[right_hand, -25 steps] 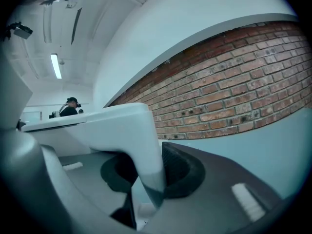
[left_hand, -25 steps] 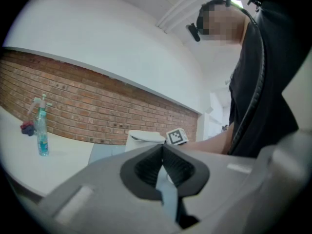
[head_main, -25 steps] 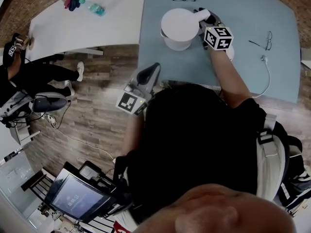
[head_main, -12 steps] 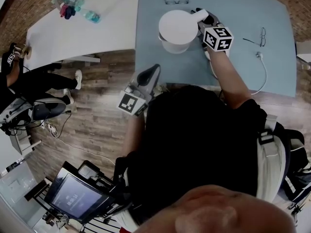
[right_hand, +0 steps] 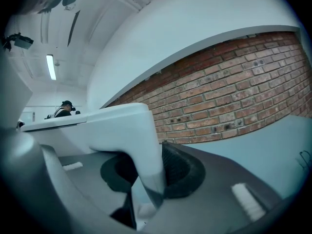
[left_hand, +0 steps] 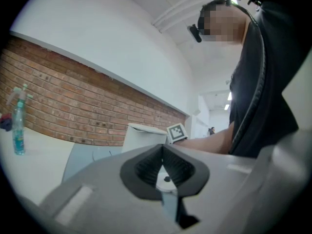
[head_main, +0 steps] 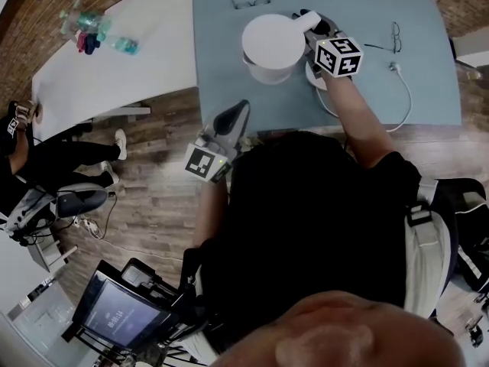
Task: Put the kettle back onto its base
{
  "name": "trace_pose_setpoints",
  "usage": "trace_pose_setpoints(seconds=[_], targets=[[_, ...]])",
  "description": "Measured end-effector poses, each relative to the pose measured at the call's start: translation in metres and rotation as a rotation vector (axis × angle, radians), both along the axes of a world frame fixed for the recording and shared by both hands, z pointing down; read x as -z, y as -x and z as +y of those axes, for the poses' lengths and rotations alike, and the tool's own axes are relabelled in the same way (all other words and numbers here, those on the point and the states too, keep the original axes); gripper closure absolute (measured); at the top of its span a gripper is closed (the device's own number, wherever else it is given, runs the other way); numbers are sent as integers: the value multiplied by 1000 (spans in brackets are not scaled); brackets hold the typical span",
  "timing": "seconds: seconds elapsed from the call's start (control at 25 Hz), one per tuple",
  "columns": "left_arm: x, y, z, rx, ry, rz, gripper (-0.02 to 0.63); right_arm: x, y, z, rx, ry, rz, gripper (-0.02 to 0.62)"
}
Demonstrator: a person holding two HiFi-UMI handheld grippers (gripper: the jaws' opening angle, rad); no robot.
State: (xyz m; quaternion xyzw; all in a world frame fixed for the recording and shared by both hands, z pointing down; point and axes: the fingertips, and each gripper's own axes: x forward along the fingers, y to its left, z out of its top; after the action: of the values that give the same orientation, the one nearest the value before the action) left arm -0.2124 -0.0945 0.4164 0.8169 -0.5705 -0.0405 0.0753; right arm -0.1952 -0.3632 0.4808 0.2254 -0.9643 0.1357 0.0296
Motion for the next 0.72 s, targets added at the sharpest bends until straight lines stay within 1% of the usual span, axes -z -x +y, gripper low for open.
trace_pose_setpoints(seconds=[0.16,0.4,0.56,0.72], targets=[[-1,-11,-13,-52,-16,9,604,2,-26,-11,-52,-10,12,491],[-21,-40,-21,-135,0,5,604,-2,-80,-21,-135,-9,-5,491],[-16,-53,-31,-174,-4,9,604,3,-106,-29,-177,-8,1,491],[-14,-70,-40,-227,-8,20,604,3,-141,-33,-233,-3,10,491]])
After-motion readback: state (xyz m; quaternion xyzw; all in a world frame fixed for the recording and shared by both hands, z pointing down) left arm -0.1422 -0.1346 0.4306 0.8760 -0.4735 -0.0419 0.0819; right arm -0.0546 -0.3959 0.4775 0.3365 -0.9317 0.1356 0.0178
